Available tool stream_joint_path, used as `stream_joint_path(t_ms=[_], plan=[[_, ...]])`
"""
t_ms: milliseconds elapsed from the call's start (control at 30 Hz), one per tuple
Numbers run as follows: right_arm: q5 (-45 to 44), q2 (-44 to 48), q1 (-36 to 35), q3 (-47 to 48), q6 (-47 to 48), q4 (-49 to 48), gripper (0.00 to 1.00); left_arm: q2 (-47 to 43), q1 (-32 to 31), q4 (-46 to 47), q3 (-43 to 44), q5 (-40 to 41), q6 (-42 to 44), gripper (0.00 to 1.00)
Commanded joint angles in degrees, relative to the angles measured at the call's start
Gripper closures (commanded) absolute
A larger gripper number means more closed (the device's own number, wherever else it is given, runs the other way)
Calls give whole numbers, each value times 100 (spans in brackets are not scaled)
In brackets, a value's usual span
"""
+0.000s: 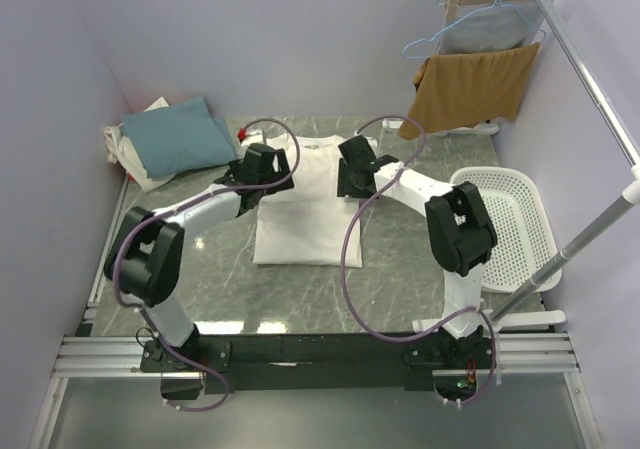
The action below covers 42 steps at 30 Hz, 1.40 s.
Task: Fold and stack the t-shirts
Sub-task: Fold the folded rectangular tshirt in 1/3 of the way, then grab one side of the 2/3 rectangular tshirt with both arms
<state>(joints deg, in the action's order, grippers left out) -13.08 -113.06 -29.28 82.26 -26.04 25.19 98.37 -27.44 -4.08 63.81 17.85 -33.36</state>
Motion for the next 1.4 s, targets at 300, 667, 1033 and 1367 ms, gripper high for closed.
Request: stream_joint_path(t_ms=[300,667,1033,1367], plan=[[780,1988,-34,-1782,-270,-215,26,-1899,-7,-137,-1554,-1038,-460,1],[1940,3237,-25,-3777,-586,-937,22,-3455,-7,257,-3611,-1115,-1190,1],[2617,3053,-17,-4393,-902,-1499,21,-3843,-7,943,-4683,-2065,-1743,3],[3162,2613,-17,-4728,-1377,-2255,24,-4018,-7,1805,-5317,-2198,-1954,23]])
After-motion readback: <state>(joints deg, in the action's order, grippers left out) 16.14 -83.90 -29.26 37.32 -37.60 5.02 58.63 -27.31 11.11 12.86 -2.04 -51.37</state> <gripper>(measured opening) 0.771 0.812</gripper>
